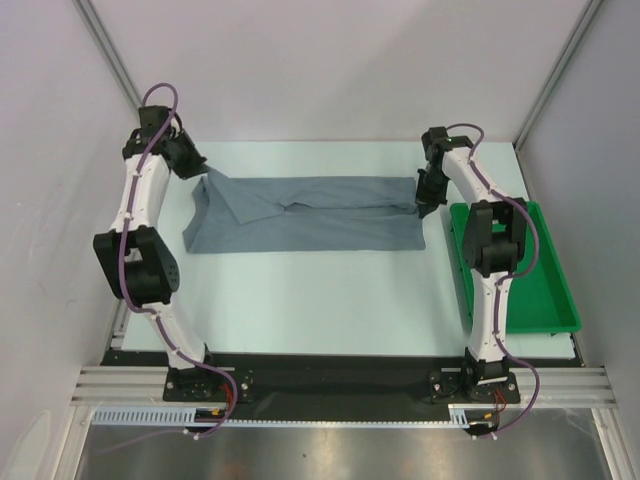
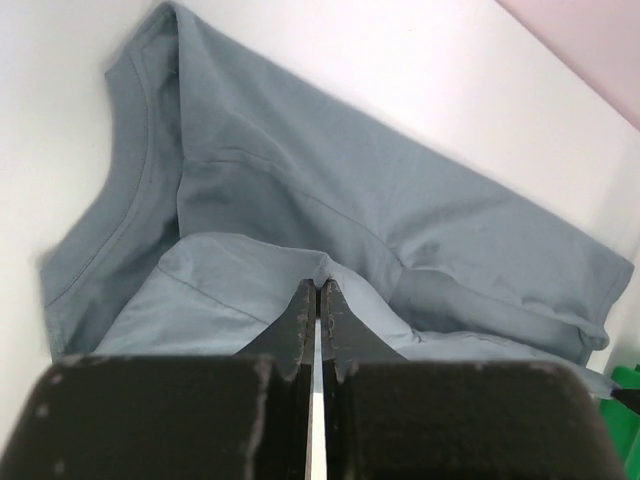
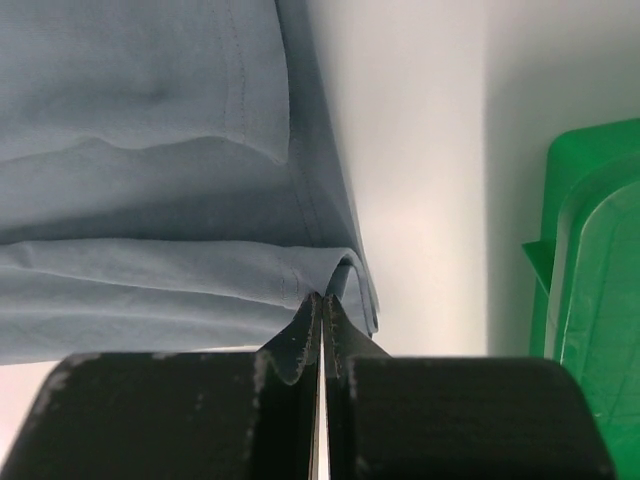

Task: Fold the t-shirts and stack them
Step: Fold the tshirt

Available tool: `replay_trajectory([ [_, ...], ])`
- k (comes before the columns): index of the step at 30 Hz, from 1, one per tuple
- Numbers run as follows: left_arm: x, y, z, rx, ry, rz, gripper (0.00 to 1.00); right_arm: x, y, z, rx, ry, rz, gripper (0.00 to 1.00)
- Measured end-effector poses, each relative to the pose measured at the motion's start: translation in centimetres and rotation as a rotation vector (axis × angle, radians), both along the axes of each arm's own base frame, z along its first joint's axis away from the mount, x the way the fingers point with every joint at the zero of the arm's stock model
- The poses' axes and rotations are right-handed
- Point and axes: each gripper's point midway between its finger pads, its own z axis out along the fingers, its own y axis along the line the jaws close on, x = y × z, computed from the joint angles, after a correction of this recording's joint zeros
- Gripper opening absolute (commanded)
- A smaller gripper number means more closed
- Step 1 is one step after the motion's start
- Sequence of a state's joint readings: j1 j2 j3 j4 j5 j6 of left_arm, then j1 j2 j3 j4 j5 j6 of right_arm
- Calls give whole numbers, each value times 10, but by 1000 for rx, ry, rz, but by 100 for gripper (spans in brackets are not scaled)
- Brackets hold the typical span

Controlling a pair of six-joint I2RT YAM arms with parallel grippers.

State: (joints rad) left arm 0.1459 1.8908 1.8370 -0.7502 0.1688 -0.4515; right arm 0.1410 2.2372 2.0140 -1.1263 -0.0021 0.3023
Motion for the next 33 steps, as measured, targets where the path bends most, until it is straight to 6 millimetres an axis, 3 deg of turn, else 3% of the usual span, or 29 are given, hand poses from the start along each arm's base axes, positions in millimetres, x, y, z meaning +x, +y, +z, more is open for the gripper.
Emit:
replay_trajectory([
  [15, 19, 3, -28, -1, 50, 3, 0, 14, 0, -15, -8, -3, -13, 0],
  [33, 36, 6, -27, 2, 37, 4, 0, 32, 1, -15, -9, -39, -16, 0],
])
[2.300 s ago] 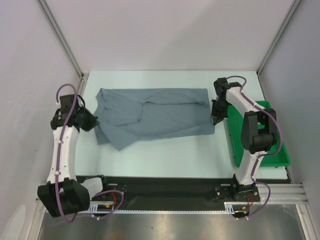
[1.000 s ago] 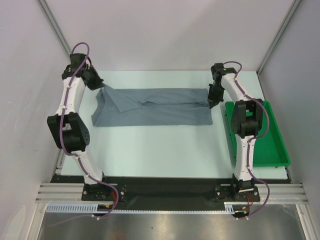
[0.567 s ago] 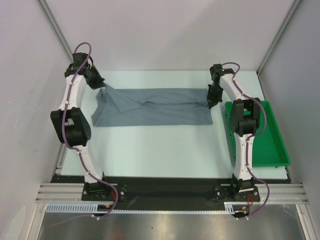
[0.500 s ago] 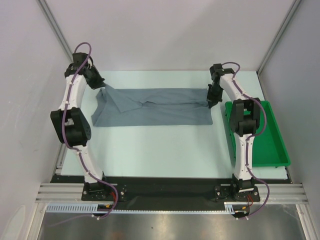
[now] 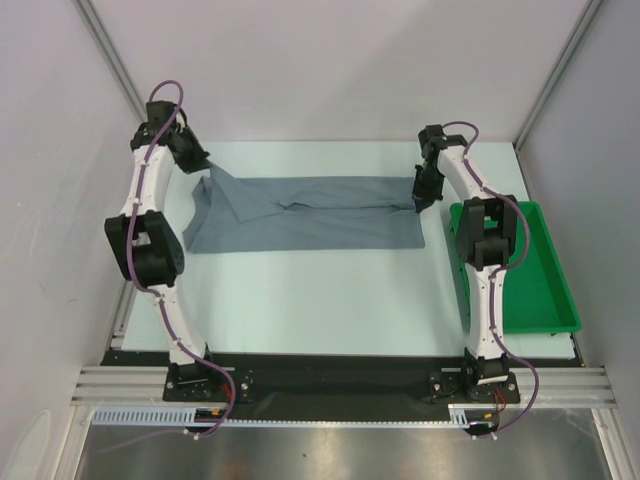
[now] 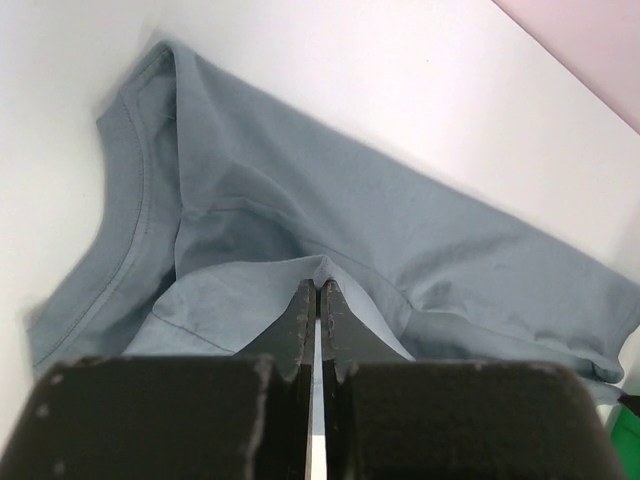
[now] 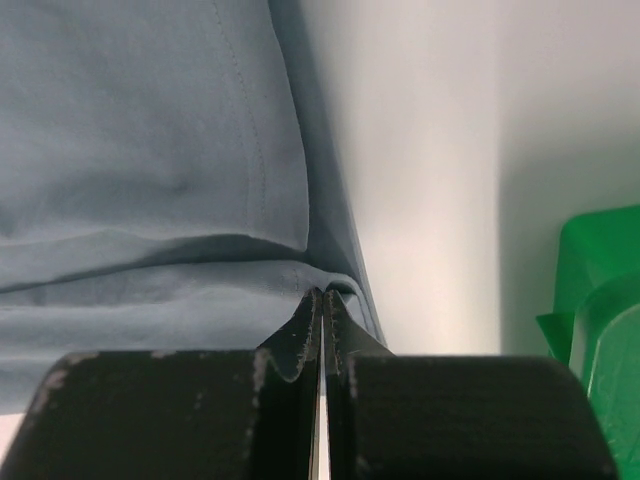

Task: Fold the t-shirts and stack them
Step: Fold the tshirt

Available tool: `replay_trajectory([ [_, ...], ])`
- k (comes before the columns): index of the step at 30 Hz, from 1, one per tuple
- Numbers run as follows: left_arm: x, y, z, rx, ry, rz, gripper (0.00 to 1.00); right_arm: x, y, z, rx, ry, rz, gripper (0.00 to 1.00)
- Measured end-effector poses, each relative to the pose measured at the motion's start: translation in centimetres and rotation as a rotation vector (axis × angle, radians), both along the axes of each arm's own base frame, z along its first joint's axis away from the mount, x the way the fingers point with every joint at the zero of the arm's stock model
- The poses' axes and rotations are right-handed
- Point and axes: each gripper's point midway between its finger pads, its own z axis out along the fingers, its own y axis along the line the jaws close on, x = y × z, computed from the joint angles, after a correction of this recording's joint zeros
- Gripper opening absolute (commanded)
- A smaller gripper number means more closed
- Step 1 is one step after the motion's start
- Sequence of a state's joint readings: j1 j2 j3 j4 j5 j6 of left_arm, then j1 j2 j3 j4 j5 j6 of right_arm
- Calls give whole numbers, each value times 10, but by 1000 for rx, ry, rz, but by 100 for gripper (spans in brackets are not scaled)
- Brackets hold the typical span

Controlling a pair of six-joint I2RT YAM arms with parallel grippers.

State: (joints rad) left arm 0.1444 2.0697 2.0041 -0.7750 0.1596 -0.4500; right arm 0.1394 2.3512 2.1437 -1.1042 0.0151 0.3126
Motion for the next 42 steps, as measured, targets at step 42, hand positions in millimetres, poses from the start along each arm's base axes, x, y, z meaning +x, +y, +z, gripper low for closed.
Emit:
replay_trajectory([
  [42, 29, -3, -52, -52, 44, -3, 32, 19, -10, -20, 4, 13, -33, 33],
])
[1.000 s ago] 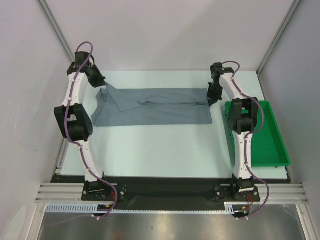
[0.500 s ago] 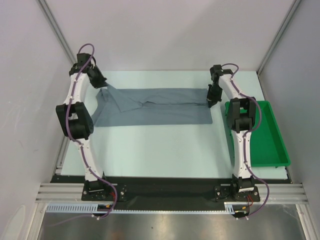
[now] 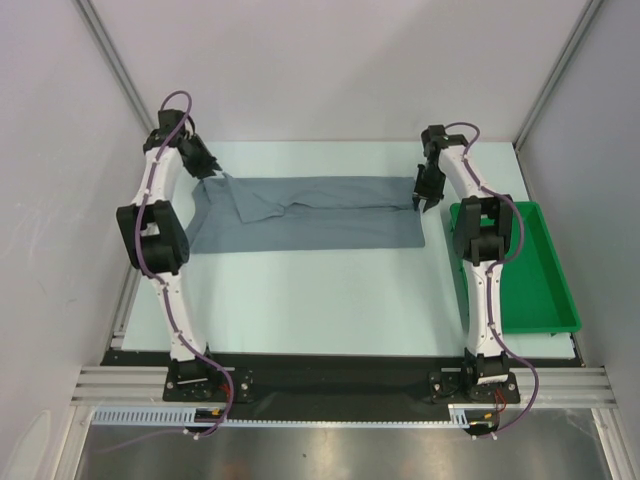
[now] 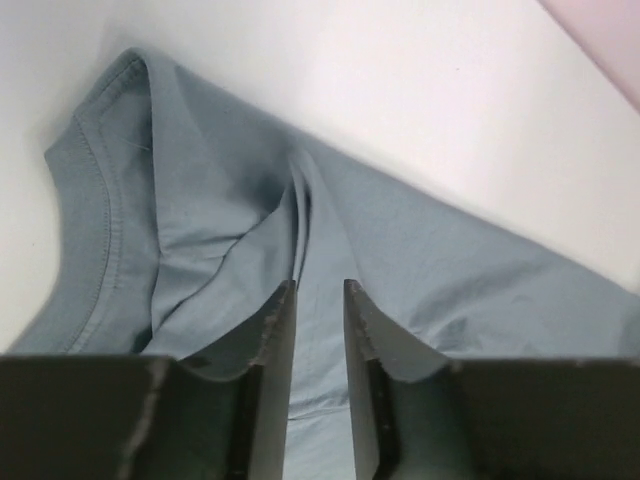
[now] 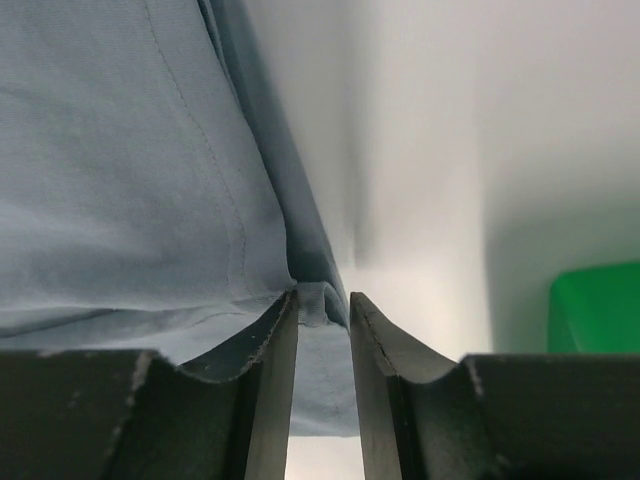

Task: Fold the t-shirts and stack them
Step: Fold the tshirt

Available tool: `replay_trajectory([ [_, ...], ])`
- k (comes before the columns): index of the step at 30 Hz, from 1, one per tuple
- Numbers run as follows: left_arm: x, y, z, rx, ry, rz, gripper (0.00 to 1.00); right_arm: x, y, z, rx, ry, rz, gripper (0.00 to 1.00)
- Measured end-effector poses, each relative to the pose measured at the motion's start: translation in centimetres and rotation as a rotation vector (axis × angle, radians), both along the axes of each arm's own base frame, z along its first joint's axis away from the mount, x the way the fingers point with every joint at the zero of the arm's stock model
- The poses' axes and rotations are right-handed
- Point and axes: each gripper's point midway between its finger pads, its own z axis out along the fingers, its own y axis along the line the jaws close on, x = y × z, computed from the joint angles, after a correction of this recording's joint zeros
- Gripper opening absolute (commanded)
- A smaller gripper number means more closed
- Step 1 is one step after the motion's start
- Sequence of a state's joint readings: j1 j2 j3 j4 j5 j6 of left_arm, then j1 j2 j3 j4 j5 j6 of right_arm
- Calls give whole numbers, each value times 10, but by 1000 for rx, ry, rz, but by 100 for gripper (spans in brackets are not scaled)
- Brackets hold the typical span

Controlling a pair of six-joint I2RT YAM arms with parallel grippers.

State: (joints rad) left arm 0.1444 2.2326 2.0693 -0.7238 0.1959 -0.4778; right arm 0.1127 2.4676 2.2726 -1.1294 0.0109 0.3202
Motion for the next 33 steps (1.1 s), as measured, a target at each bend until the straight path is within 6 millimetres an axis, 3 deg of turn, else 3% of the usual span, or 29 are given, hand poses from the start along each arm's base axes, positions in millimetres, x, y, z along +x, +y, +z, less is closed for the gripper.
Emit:
replay_trajectory([
  [5, 4, 4, -10, 15, 20, 14, 39, -4, 0, 13, 0, -5, 1, 34],
  [9, 0, 8, -9, 41, 25, 33, 40, -4, 1, 36, 4, -46, 4, 34],
  [15, -46, -16, -20, 23, 88, 3, 49, -12, 5, 62, 9, -86, 16, 34],
  [19, -85, -51, -39, -33, 149, -45, 51, -22, 12, 61, 23, -69, 32, 34],
  [24, -107, -71, -65, -87, 208, -62, 49, -40, 17, 47, 30, -18, 45, 34],
  [33, -102, -75, -70, -127, 190, -36, 42, -53, 19, 56, 37, -27, 52, 35],
])
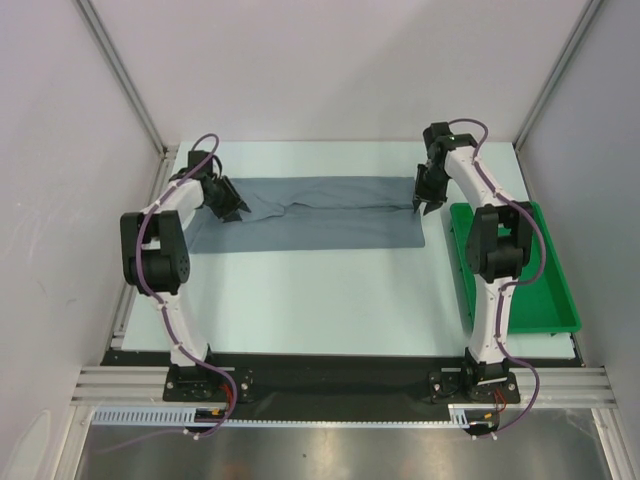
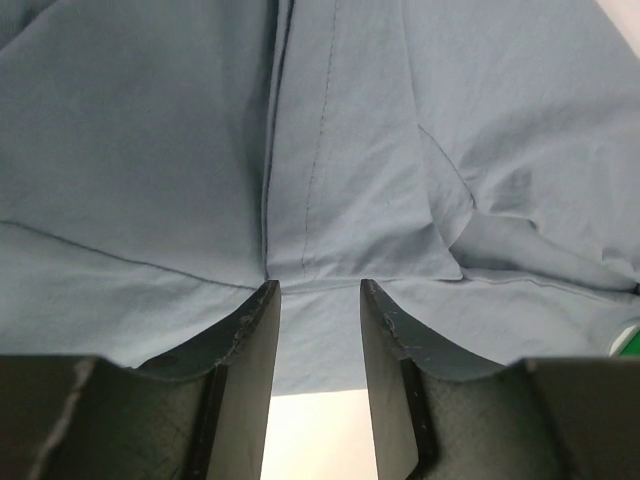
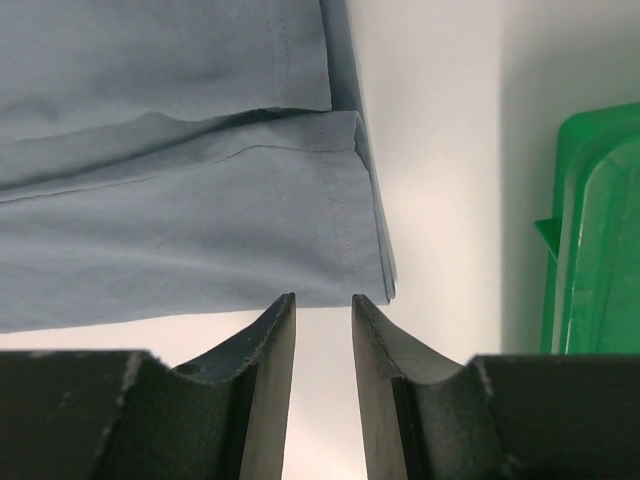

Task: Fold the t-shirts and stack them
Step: Fold the tshirt

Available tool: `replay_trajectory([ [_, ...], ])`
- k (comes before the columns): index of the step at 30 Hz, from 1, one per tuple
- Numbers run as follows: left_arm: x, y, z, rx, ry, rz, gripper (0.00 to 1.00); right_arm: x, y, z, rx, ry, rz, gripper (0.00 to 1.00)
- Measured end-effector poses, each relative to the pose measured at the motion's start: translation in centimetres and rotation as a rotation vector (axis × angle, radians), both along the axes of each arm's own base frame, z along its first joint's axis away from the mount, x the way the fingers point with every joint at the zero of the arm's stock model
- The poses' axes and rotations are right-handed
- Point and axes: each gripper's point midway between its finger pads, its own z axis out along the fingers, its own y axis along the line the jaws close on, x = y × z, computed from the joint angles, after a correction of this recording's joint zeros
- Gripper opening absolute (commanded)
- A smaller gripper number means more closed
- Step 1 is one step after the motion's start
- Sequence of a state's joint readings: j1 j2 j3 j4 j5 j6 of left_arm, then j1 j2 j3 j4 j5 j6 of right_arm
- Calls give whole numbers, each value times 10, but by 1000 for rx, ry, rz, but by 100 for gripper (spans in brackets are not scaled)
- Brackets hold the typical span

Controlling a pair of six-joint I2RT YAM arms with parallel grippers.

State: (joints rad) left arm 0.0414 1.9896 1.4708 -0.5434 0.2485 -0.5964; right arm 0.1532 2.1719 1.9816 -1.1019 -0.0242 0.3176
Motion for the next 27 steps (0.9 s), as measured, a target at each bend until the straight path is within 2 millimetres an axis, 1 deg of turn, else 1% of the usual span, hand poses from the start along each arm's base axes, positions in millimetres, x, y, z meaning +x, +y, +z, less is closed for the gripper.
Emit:
replay_trajectory([
  [6, 5, 0, -12, -1, 21, 7, 42, 1, 0, 9, 3, -24, 0, 34],
  [13, 3, 3, -16, 13, 29, 14, 41, -3, 0, 3, 1, -11, 0, 35],
  [24, 3, 5, -18, 34, 32, 20, 40, -3, -1, 2, 0, -8, 1, 34],
  [27, -1, 6, -22, 44, 44, 24, 41, -5, -1, 1, -1, -3, 3, 35],
])
